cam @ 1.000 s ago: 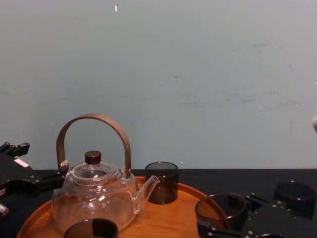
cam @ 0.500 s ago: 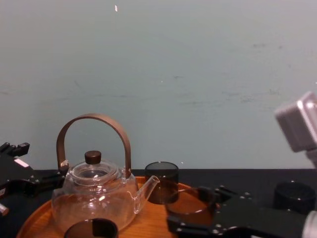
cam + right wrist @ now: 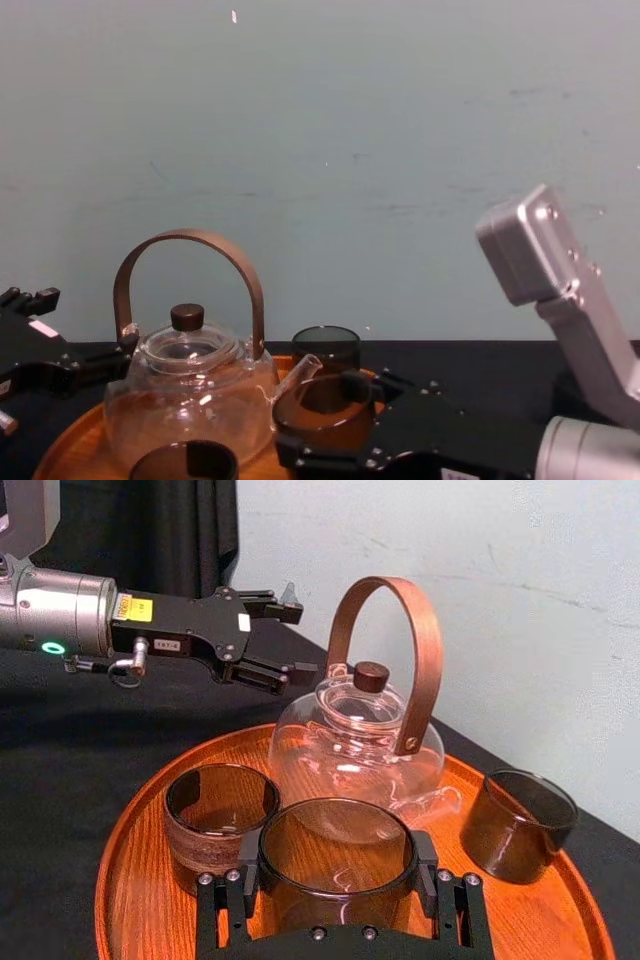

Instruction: Pick up the glass from the table and place it on the tray.

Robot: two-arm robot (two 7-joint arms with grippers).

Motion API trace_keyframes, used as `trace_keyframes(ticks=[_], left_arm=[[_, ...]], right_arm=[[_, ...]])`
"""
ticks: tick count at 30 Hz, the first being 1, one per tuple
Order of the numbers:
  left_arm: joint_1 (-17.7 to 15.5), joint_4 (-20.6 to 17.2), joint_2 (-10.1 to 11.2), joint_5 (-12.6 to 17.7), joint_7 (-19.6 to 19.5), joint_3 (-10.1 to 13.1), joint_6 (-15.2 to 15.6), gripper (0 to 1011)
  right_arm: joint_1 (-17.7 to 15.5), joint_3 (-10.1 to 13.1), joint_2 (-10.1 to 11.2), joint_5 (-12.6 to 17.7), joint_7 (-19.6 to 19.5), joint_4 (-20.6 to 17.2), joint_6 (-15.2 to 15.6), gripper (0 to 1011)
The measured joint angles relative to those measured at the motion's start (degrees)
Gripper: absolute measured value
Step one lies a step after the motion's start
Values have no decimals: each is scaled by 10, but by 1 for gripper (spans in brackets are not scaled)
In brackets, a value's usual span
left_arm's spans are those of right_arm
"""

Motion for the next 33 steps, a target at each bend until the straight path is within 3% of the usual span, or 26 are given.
trace_keyframes(ticks=[14,33], left_arm=[[0,0,0,0,0,0,0,1001],[0,0,0,0,0,0,0,1002]], right_arm=[[18,-12,-18,7,13,56,-35,904],[22,-18,-30,13,23,93,-59,904]])
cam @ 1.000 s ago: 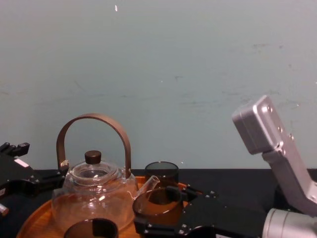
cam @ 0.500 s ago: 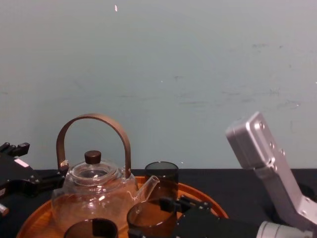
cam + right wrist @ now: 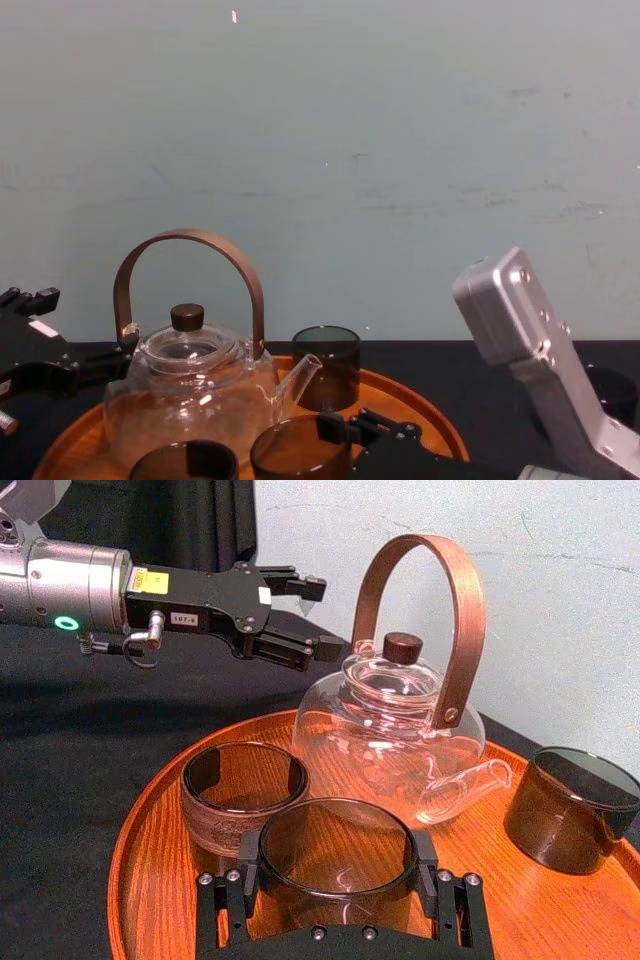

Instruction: Pick up the glass from the table and place it on the tray.

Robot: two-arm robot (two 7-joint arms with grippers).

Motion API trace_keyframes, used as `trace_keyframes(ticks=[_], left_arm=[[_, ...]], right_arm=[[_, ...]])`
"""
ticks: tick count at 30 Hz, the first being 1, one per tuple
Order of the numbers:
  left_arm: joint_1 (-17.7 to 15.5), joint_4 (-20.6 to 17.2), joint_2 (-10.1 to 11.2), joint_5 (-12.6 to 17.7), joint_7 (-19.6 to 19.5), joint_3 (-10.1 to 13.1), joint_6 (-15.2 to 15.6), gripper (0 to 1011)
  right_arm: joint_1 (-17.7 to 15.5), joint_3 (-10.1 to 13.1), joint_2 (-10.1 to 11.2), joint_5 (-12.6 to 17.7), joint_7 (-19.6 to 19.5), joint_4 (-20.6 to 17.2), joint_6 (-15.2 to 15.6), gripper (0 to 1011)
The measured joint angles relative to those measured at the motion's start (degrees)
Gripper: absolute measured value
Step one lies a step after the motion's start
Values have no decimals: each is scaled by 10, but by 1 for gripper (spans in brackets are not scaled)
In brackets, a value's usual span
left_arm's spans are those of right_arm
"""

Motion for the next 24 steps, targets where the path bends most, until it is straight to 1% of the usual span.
trace_keyframes(ticks=[15,24], left_arm=[[0,0,0,0,0,0,0,1001],[0,0,0,0,0,0,0,1001]], right_arm=[[-2,1,-5,6,2,15,-4,904],[0,2,-11,12,7,31,-9,904]])
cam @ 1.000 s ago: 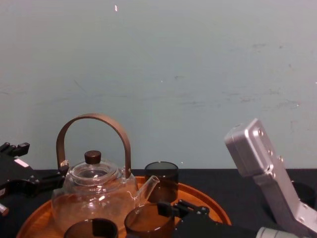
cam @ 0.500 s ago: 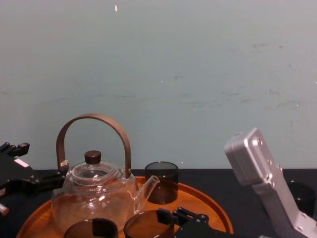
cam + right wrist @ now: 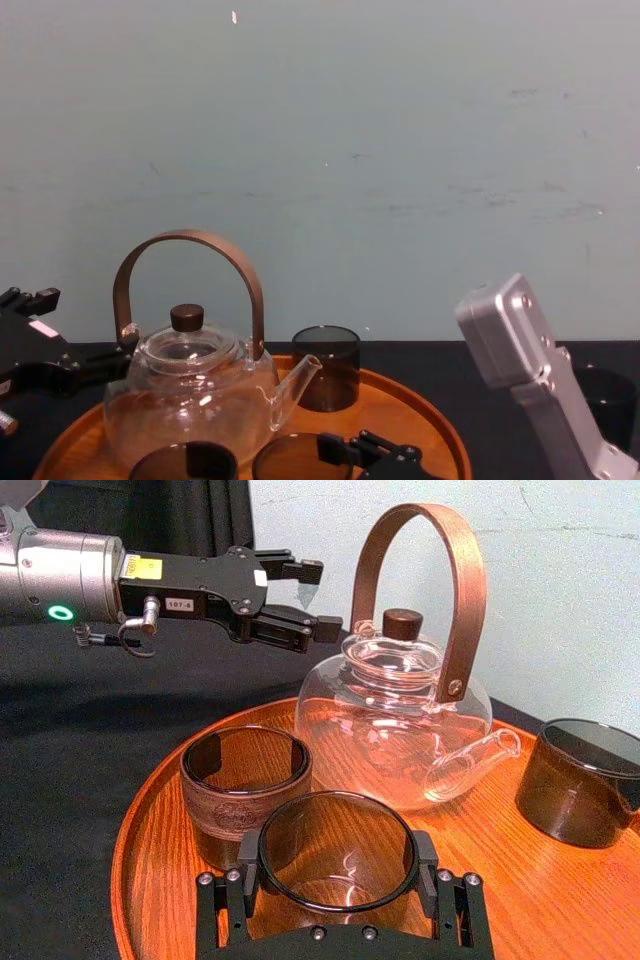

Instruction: Pick up the glass from the table and place it on the tray.

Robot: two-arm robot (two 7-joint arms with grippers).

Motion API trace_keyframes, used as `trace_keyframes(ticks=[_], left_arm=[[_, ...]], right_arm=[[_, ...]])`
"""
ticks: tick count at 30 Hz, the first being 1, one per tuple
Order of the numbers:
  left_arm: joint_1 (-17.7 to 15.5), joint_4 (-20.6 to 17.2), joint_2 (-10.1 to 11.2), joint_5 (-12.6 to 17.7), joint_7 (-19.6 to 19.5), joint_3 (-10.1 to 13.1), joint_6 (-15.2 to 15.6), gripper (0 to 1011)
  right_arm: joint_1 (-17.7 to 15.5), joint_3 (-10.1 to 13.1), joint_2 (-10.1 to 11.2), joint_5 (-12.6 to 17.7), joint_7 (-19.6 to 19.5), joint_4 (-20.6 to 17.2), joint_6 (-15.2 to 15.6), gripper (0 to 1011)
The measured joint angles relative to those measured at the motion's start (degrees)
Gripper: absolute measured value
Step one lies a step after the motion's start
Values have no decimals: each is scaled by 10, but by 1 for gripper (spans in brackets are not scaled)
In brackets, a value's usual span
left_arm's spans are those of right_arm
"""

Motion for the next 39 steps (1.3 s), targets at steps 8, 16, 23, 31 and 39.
trace_keyframes(ticks=[8,16,23,31,39], left_arm=[[0,0,0,0,0,0,0,1001],[0,0,0,0,0,0,0,1001],[0,0,0,0,0,0,0,1001],[0,0,0,0,0,0,0,1001],[0,0,0,0,0,0,0,1001]], right_arm=[[2,1,-2,1,3,7,-2,904],[3,0,-4,2,3,11,1,904],[2,-1,-3,1,3,12,3,905],[-8,-5,5,-4,4,1,9,1003],[-23,1,17,-15,-19,-40,18,1003]])
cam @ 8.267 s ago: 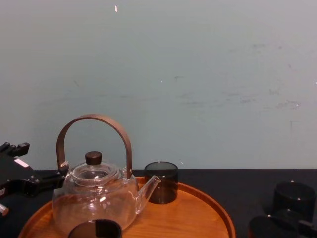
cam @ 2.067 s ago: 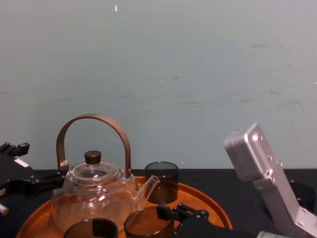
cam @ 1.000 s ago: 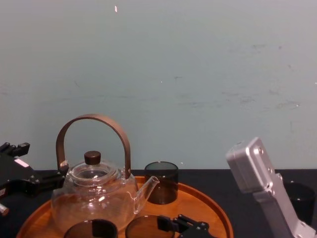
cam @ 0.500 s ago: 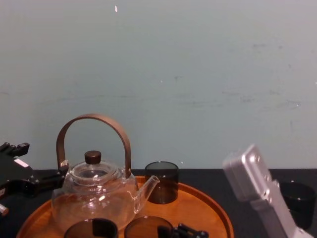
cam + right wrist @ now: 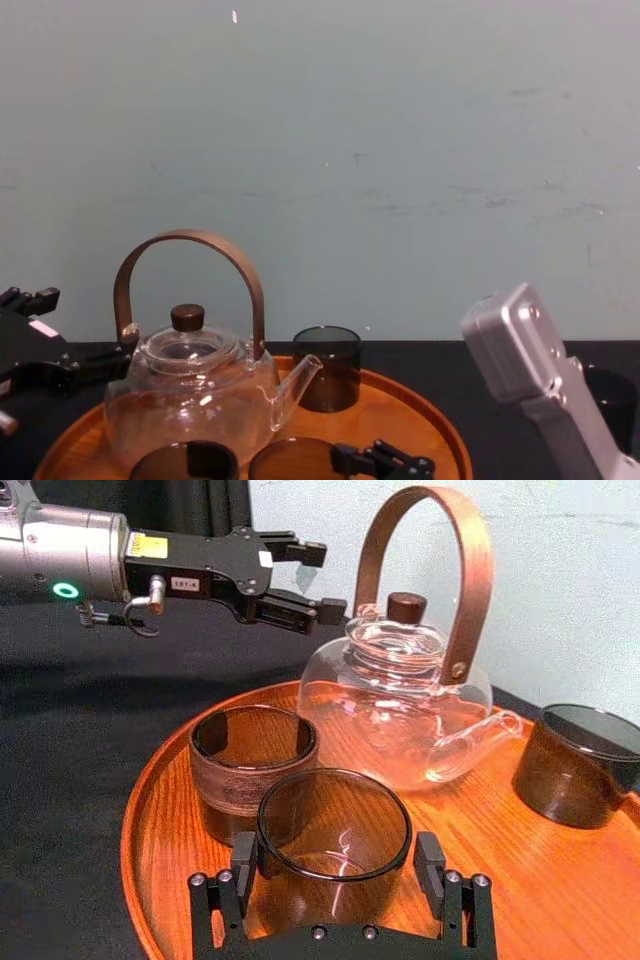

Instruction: Pick up the glass from the table and place it on the tray.

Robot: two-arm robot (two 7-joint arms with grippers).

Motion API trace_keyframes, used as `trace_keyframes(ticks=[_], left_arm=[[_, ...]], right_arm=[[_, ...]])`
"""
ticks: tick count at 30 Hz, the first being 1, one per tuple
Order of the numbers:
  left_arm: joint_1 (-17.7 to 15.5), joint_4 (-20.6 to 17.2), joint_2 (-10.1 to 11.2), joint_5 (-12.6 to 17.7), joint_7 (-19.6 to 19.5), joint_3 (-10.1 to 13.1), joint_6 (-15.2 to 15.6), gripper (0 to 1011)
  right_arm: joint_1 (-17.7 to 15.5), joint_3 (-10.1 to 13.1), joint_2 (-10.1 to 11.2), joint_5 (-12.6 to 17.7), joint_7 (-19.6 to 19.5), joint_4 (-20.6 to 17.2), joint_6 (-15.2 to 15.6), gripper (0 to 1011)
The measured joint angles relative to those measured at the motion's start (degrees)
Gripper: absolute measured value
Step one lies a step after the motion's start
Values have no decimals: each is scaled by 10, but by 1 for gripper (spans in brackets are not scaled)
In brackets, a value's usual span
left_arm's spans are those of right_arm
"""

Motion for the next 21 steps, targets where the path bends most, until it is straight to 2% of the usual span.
trace_keyframes(ticks=[21], left_arm=[[0,0,0,0,0,0,0,1001]], right_arm=[[-20,8,13,-5,-7,-45,7,1003]])
